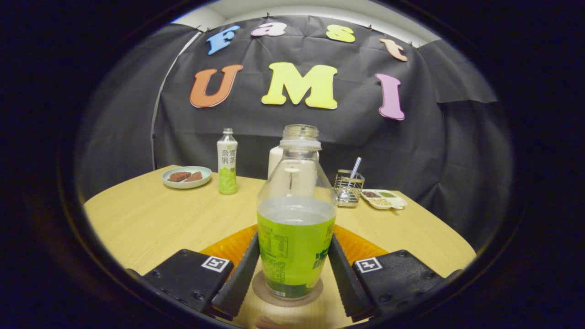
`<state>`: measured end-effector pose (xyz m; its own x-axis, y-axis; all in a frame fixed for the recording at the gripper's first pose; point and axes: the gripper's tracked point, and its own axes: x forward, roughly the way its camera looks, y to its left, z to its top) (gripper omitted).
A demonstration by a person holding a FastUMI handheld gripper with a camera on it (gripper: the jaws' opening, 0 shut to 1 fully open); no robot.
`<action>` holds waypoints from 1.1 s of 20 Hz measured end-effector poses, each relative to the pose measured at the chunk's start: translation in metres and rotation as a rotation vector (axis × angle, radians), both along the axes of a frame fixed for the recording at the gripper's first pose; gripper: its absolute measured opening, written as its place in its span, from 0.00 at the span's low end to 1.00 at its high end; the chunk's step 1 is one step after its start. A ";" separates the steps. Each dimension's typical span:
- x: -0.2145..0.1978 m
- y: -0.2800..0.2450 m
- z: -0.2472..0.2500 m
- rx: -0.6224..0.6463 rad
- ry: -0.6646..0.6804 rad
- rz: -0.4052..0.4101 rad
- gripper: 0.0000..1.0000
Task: Take the bottle from table, then pour the juice into the cup, finally place the bottle on the coaster
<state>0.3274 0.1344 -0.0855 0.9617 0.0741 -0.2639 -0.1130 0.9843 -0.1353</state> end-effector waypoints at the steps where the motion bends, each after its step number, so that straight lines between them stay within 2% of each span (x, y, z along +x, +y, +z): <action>1: 0.000 -0.002 -0.002 -0.002 0.005 -0.005 0.85; 7: -0.009 -0.009 -0.004 0.056 0.023 -0.021 0.86; 11: -0.022 -0.007 0.010 0.068 0.025 0.007 0.95; 17: -0.067 0.000 0.060 0.052 -0.040 0.059 1.00; 22: -0.114 -0.013 0.103 0.085 -0.086 0.008 1.00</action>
